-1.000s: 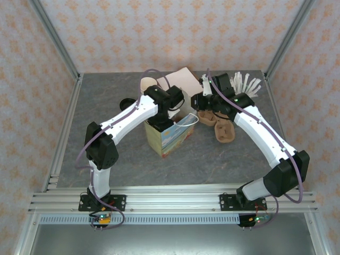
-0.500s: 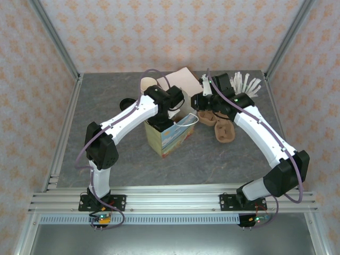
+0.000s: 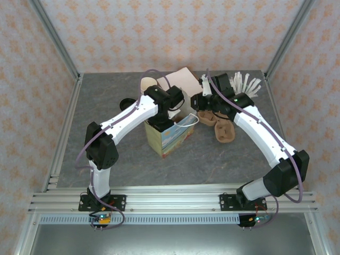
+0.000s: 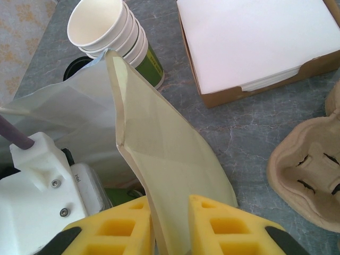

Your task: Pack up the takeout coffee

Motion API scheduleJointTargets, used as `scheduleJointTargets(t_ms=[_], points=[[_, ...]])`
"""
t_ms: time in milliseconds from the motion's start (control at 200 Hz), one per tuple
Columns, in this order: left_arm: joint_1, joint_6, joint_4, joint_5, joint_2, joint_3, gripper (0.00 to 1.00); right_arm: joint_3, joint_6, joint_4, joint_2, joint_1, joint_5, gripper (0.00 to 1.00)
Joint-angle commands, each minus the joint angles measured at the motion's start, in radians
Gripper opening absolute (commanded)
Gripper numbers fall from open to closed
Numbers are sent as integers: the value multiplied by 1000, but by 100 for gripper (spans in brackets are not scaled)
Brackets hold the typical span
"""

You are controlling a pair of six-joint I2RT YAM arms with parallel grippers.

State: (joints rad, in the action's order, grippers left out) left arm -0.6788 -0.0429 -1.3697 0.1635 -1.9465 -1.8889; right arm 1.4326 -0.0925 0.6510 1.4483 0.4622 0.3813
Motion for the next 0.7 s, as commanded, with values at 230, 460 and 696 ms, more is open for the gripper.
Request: scheduleJointTargets(t_ms=[230, 460, 696], points=[[-1, 41, -3, 53, 20, 0, 34, 8, 12, 26, 7, 7, -22, 22], [-1, 53, -5, 71, 29, -6, 34, 8, 11, 26, 8, 9, -22, 22], [0, 67, -1, 95, 21, 0, 34, 9, 11, 27, 8, 11, -25, 22]])
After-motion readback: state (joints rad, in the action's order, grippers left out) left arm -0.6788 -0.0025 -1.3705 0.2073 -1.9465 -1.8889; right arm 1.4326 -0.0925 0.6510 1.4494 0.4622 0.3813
